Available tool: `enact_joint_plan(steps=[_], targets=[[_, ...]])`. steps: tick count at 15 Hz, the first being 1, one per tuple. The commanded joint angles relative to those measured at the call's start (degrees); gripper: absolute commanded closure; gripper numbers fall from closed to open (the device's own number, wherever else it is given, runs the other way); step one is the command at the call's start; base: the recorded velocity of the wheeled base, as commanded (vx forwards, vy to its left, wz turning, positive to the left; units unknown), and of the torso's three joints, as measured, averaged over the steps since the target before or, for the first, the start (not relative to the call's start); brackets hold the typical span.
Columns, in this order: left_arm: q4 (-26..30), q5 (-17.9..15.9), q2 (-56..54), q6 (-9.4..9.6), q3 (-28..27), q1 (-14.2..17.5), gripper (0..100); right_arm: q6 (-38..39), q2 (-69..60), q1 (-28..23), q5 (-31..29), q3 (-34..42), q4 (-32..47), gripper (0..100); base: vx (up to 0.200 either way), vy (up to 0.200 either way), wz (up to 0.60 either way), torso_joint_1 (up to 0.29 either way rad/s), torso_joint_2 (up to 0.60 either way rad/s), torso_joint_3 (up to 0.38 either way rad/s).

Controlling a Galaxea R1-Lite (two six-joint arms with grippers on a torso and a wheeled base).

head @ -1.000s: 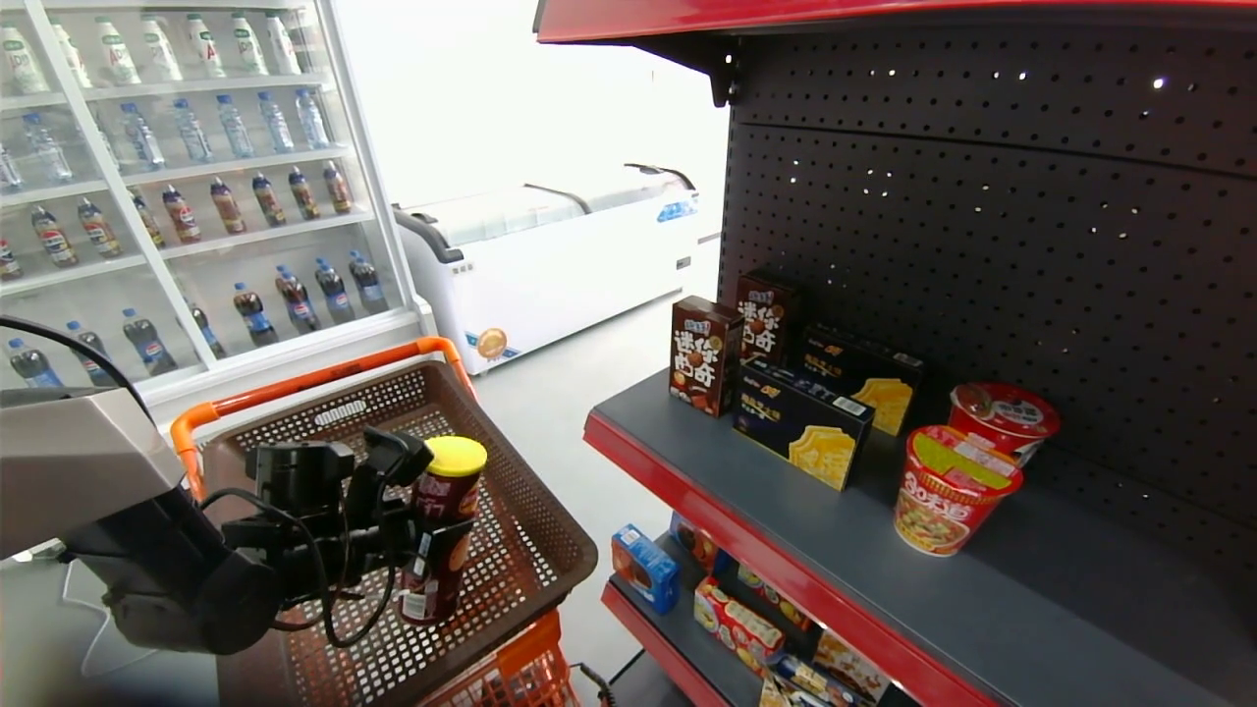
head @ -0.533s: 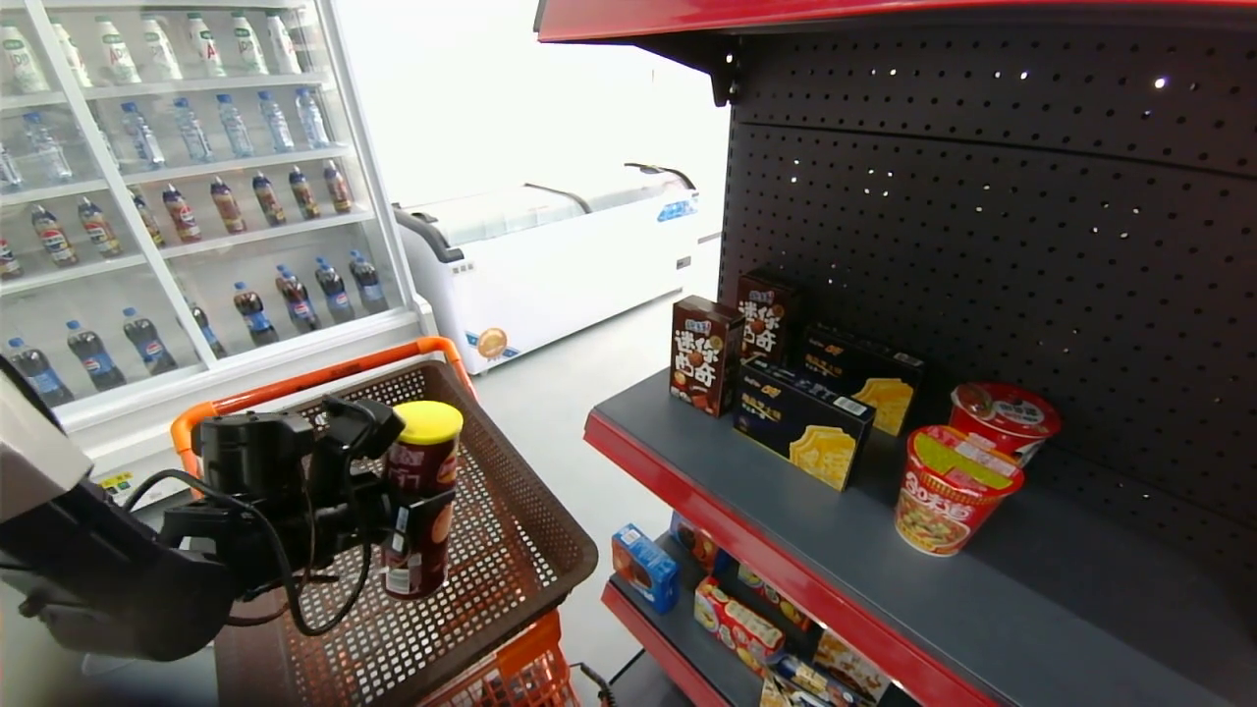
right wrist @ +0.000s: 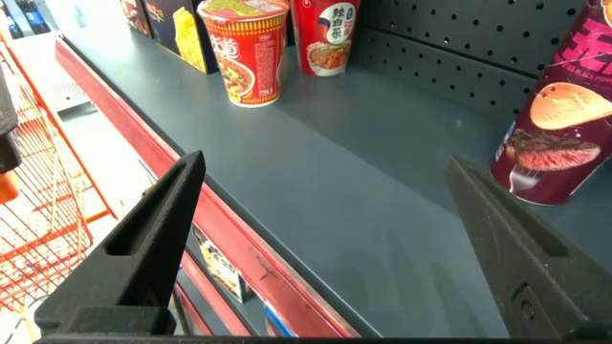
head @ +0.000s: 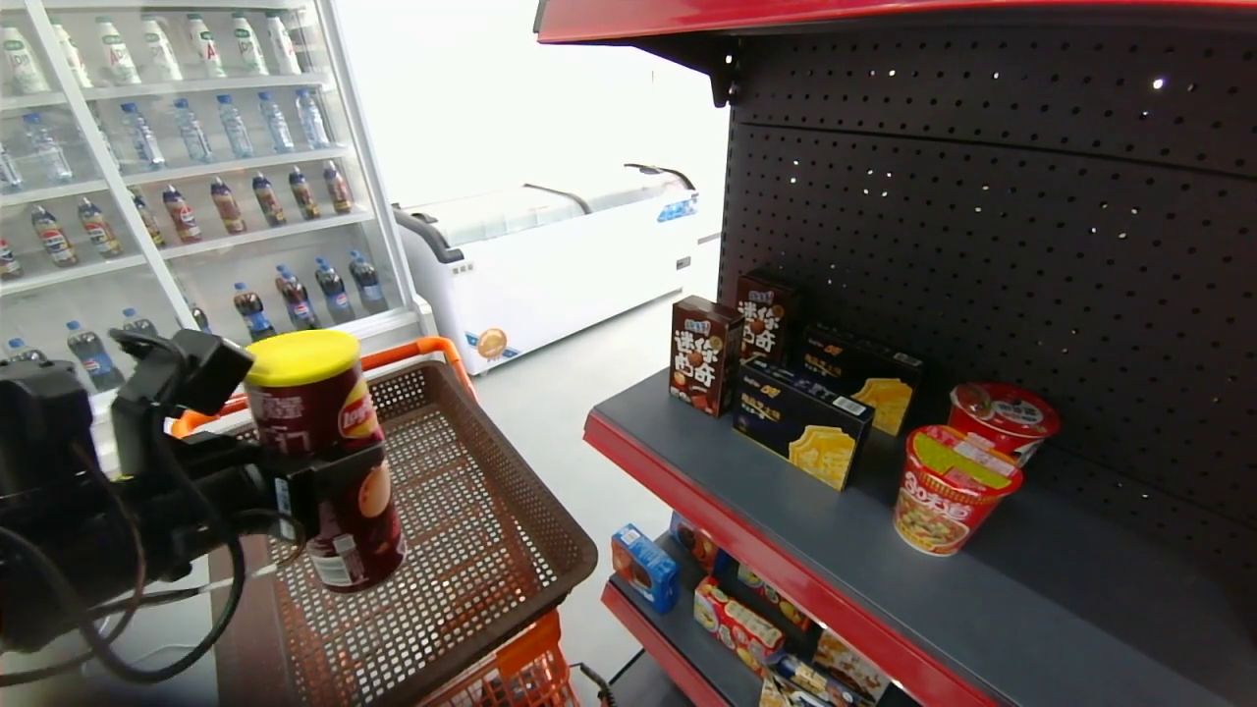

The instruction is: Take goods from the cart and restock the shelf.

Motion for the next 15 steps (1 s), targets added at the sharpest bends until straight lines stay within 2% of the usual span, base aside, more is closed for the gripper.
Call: enact_joint_plan(steps=[1, 5, 7, 9, 15], targets=[[8.59, 0.81, -23.52, -0.46, 5.72, -0.33, 100, 0.0, -0.02, 0.01, -0.02, 0.0, -0.07, 0, 0.0, 0.0, 0.0, 0.0, 0.0, 0.0], [8.77, 1.42, -38.82, -0.64, 14.07, 0.11, 100, 0.0, -0.02, 0.01, 0.07, 0.0, -0.07, 0, 0.0, 0.0, 0.0, 0.0, 0.0, 0.0], [8.85, 1.51, -44.0, -0.73, 15.3, 0.38, 100, -0.18, 0.06, 0.01, 0.16, 0.0, 0.01, 0, 0.0, 0.0, 0.0, 0.0, 0.0, 0.0], [9.91, 3.18, -48.49, -0.73, 15.74, 0.38, 100, -0.26, -0.02, 0.01, 0.16, 0.0, 0.01, 0, 0.0, 0.0, 0.0, 0.0, 0.0, 0.0], [24.85, 3.27, -57.98, -0.55, 11.7, 0.38, 100, -0.09, -0.02, 0.01, 0.16, 0.0, -0.07, 0, 0.0, 0.0, -0.6, 0.004, 0.0, 0.002]])
